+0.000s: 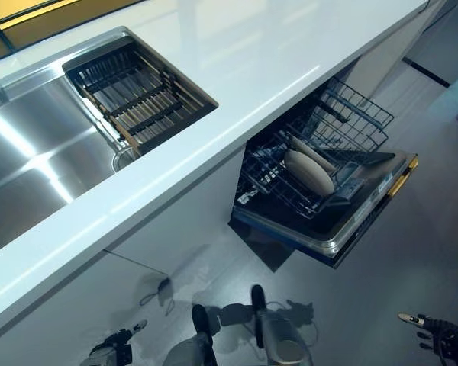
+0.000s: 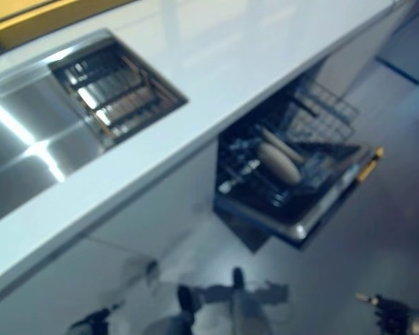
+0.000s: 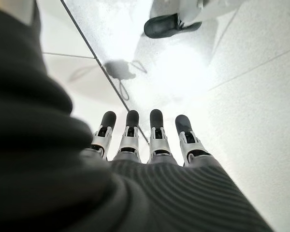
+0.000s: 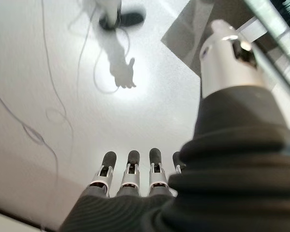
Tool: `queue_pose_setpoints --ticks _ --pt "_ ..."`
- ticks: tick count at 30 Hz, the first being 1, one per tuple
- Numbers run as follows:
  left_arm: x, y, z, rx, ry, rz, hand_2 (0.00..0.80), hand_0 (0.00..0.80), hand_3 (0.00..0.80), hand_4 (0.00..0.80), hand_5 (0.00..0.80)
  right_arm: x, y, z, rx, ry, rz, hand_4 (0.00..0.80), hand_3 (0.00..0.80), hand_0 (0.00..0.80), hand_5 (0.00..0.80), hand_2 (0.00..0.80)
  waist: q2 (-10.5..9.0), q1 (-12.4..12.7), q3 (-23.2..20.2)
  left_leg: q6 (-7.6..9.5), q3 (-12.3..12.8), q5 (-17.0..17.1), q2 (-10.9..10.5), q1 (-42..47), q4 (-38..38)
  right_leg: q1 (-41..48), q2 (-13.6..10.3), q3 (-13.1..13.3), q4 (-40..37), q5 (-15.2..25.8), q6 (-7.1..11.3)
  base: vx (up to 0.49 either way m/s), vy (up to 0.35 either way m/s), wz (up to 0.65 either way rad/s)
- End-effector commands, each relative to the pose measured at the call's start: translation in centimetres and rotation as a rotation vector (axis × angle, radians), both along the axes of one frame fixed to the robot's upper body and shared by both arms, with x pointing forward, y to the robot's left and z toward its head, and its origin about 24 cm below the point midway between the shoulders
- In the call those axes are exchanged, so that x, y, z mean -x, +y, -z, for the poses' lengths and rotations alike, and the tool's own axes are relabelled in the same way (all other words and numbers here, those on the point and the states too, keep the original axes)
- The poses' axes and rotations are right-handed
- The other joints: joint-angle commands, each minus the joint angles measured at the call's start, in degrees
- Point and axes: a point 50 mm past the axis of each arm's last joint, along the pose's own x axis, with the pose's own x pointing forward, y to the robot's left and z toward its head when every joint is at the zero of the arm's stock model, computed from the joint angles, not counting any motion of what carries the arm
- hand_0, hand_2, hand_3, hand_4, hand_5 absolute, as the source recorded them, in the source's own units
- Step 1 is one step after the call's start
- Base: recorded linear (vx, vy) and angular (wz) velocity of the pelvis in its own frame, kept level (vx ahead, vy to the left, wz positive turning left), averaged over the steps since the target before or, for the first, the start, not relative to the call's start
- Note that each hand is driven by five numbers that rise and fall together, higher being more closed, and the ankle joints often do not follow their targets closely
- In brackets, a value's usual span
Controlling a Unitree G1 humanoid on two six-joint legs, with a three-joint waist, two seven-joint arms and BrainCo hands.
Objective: Take plates into dishwasher
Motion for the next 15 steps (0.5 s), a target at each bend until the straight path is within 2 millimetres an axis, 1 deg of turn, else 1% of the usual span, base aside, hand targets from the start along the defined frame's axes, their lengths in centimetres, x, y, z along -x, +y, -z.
queue_pose_setpoints --ticks 1,2,3,4,5,7,8,9,11,13,15 --pt "0.4 2.2 -0.9 -0.010 -0.022 -0.094 0.000 0.000 0.000 0.000 0.000 -2.6 1.0 0.0 -0.039 -0.132 0.105 0.000 0.000 0.000 0.000 0.000 -3.74 3.4 -3.0 -0.71 -7.4 -7.4 0.9 -5.2 10.3 4.9 -3.8 -3.1 -10.8 7.8 -0.86 -0.254 -0.436 -0.31" --pt "0.0 2.3 -1.1 -0.005 -0.040 -0.106 0.000 0.000 0.000 0.000 0.000 -2.9 1.5 0.2 -0.055 -0.147 0.128 0.000 0.000 0.000 0.000 0.000 -3.93 3.6 -2.8 -1.20 -6.9 -7.2 1.7 -5.5 10.3 4.9 -3.5 -3.9 -11.5 7.4 -0.55 -0.242 -0.434 -0.34" --pt "-0.6 2.3 -1.3 0.005 -0.074 -0.137 0.000 0.000 0.000 0.000 0.000 -3.3 2.1 0.6 -0.079 -0.160 0.153 0.000 0.000 0.000 0.000 0.000 -3.98 3.7 -2.5 -1.94 -6.8 -6.6 2.9 -5.8 10.2 5.2 -2.7 -4.2 -12.2 6.4 -0.01 -0.233 -0.434 -0.37" --pt "-1.5 2.0 -1.5 0.031 -0.119 -0.174 0.000 0.000 0.000 0.000 0.000 -3.5 2.6 0.9 -0.093 -0.174 0.180 0.000 0.000 0.000 0.000 0.000 -3.72 3.7 -1.9 -2.92 -7.3 -5.4 4.2 -6.7 9.9 4.9 -1.6 -4.4 -12.1 4.7 0.36 -0.275 -0.444 -0.49" --pt "-2.2 1.6 -1.6 0.053 -0.155 -0.190 0.000 0.000 0.000 0.000 0.000 -3.8 3.0 1.1 -0.099 -0.188 0.214 0.000 0.000 0.000 0.000 0.000 -3.19 3.8 -1.1 -3.67 -7.8 -4.3 4.9 -7.6 9.8 4.3 -0.9 -4.5 -11.3 3.4 0.34 -0.284 -0.388 -0.35" --pt "-3.0 0.7 -1.5 0.084 -0.195 -0.180 0.000 0.000 0.000 0.000 0.000 -4.1 3.4 1.3 -0.103 -0.200 0.279 0.000 0.000 0.000 0.000 0.000 -2.02 3.7 0.2 -4.51 -8.9 -2.8 5.6 -8.5 9.2 2.8 0.2 -4.9 -9.2 1.4 0.07 -0.233 -0.239 -0.01" --pt "-3.2 0.2 -1.3 0.102 -0.211 -0.171 0.000 0.000 0.000 0.000 0.000 -4.0 3.2 1.3 -0.086 -0.197 0.310 0.000 0.000 0.000 0.000 0.000 -1.21 3.6 0.9 -4.80 -9.5 -2.0 5.6 -8.4 8.3 2.3 0.7 -5.0 -8.4 0.4 -0.06 -0.166 -0.146 0.07" --pt "-3.3 0.0 -1.3 0.107 -0.215 -0.165 0.000 0.000 0.000 0.000 0.000 -3.9 3.1 1.3 -0.074 -0.196 0.330 0.000 0.000 0.000 0.000 0.000 -0.86 3.7 1.2 -4.91 -9.8 -1.6 5.5 -8.3 7.8 2.2 0.8 -5.1 -8.1 0.0 -0.17 -0.171 -0.125 0.00" --pt "-3.5 -0.5 -1.2 0.114 -0.221 -0.132 0.000 0.000 0.000 0.000 0.000 -3.9 2.1 0.6 -0.022 -0.191 0.395 0.000 0.000 0.000 0.000 0.000 0.84 4.0 2.1 -5.32 -11.4 -0.2 4.8 -8.4 6.0 1.5 0.9 -5.7 -6.1 -2.1 -1.13 -0.187 -0.073 0.09" --pt "-3.8 -0.7 -1.3 0.119 -0.233 -0.125 0.000 0.000 0.000 0.000 0.000 -4.4 1.2 -0.3 0.007 -0.200 0.426 0.000 0.000 0.000 0.000 0.000 2.20 4.0 2.9 -5.60 -12.4 0.4 4.3 -8.8 5.9 0.0 0.7 -6.1 -3.6 -3.3 -1.89 -0.200 -0.014 0.07" --pt "-4.0 -0.9 -1.3 0.126 -0.248 -0.128 0.000 0.000 0.000 0.000 0.000 -5.2 0.8 -1.1 0.020 -0.217 0.460 0.000 0.000 0.000 0.000 0.000 3.64 3.9 3.9 -5.76 -12.9 0.7 3.9 -9.4 6.5 -1.5 0.5 -6.5 -0.8 -4.7 -2.71 -0.183 0.007 0.04"
